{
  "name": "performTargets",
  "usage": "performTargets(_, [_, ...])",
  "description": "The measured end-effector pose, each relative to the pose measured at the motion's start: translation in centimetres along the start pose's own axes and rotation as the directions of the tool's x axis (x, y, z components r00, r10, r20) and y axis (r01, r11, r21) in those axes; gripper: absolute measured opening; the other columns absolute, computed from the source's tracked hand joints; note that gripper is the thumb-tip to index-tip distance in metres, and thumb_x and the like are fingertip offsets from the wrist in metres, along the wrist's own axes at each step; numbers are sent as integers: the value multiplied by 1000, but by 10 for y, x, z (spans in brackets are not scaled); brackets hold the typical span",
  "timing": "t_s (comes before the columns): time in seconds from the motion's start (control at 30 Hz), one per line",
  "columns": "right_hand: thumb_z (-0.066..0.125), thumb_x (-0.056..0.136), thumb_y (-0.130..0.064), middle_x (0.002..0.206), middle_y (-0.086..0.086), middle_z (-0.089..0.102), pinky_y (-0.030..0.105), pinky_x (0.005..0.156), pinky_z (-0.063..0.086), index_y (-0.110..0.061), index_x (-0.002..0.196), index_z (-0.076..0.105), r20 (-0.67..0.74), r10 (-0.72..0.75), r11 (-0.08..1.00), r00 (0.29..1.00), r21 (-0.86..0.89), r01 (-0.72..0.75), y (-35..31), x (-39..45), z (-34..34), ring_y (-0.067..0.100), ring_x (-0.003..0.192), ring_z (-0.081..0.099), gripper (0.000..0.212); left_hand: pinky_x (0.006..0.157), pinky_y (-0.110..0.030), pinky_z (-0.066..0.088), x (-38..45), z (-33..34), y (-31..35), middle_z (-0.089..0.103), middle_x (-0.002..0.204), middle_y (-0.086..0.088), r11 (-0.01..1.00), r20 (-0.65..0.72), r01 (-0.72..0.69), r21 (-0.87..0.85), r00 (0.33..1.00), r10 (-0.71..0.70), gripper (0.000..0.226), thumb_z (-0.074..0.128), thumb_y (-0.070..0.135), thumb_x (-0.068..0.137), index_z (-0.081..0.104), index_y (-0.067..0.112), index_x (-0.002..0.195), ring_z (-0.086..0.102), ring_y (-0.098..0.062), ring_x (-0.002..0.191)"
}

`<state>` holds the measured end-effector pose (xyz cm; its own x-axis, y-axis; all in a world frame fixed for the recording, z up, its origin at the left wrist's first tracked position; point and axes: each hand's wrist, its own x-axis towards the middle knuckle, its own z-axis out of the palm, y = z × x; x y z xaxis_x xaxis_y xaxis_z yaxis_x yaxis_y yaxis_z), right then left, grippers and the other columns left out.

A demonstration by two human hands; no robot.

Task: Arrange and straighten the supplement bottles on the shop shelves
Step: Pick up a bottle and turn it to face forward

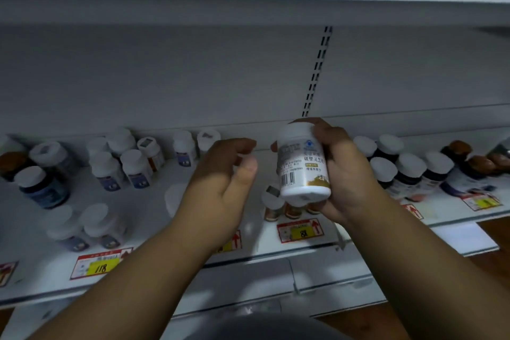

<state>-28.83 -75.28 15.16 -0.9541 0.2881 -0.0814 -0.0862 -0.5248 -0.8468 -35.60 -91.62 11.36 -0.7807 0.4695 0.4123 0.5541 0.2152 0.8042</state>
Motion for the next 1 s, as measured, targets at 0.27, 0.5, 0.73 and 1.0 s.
performTargets(0.27, [56,83,-32,82,10,65,45,61,55,-14,99,63,65,-71,962,995,-258,85,-19,-28,-54,25,70,66,25,94,-26,42,-30,59,39,60,114,8,997,-40,59,-47,997,-61,56,26,59,92,58,22,120,53,-6,111])
performTargets(0.5, [61,77,-40,83,-1,69,34,59,54,-27,99,67,223,-25,903,975,-413,118,-20,-44,-74,15,75,68,26,92,-30,44,-73,80,64,58,114,14,984,-157,180,-9,971,-179,51,22,62,91,56,35,118,53,-3,109])
performTargets(0.73, [64,81,-38,75,-7,66,25,55,51,-27,87,61,334,22,882,942,-450,139,29,-68,-17,7,67,63,13,92,-46,45,-128,24,59,63,116,4,969,-195,245,20,952,-237,59,24,59,93,59,21,121,57,-18,110])
performTargets(1.0, [69,72,-52,78,-7,68,24,60,53,-31,85,63,430,-30,860,902,-449,243,120,-77,130,6,70,64,25,92,-42,47,-199,-136,4,59,118,13,940,-308,329,88,907,-289,63,23,68,87,55,28,124,54,-7,112])
